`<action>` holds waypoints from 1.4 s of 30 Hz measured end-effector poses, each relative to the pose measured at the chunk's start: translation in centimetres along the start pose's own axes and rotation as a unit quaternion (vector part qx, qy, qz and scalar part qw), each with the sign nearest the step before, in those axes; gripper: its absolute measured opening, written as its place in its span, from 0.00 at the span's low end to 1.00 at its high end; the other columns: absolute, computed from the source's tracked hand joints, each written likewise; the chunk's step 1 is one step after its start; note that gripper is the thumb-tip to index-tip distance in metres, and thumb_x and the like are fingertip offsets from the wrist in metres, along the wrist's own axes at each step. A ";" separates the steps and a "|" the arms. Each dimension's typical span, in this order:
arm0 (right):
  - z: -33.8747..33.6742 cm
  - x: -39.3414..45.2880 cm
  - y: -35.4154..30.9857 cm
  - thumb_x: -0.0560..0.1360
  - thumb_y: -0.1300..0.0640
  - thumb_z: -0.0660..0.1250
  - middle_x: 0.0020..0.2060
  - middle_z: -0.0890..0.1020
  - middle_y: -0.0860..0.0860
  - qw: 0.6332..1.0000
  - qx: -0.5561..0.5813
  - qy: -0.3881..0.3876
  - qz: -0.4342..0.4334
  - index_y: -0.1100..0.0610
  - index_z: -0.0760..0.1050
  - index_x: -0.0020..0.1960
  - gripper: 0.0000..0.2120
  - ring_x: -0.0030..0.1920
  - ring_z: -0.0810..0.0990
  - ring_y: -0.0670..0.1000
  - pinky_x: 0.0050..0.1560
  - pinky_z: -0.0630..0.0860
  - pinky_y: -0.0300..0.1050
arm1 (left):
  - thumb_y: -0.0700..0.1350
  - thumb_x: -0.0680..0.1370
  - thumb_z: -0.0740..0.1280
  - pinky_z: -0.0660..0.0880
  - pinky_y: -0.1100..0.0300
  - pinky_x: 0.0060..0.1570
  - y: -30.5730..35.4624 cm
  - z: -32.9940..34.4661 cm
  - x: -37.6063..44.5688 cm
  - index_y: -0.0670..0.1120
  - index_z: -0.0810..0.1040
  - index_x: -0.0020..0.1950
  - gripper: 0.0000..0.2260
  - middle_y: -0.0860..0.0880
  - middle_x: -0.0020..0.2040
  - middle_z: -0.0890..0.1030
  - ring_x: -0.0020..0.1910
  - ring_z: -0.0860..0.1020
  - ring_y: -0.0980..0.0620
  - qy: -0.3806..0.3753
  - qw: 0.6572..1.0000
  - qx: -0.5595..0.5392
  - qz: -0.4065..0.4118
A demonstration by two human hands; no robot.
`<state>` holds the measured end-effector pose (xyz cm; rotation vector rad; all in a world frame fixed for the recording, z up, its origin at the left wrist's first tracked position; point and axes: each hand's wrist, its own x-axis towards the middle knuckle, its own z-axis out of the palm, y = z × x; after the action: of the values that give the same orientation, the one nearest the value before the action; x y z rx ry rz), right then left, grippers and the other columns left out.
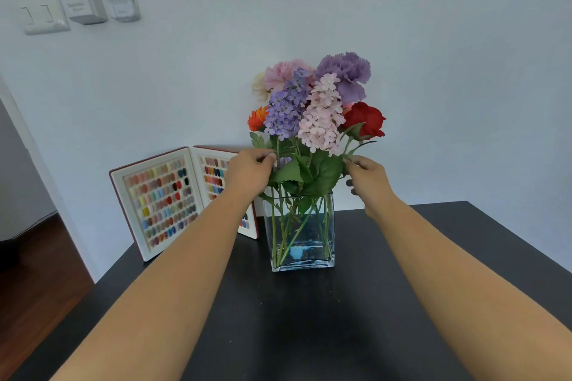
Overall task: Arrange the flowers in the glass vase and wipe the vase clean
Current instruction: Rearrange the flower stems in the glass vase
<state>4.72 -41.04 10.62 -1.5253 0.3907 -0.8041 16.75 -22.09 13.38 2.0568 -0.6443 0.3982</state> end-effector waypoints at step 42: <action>0.5 -1.7 2.3 0.75 0.56 0.65 0.44 0.77 0.51 0.997 -0.050 -0.051 0.030 0.49 0.68 0.63 0.17 0.44 0.76 0.48 0.44 0.71 0.45 | 0.48 0.70 0.74 0.77 0.58 0.41 -2.1 -0.1 5.6 0.48 0.84 0.43 0.06 0.49 0.41 0.82 0.41 0.79 0.50 -0.029 0.995 0.036 -0.088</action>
<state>4.40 -39.83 7.98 -1.6330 0.4028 -0.6655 22.50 -22.72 14.88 2.1799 -0.4831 0.2631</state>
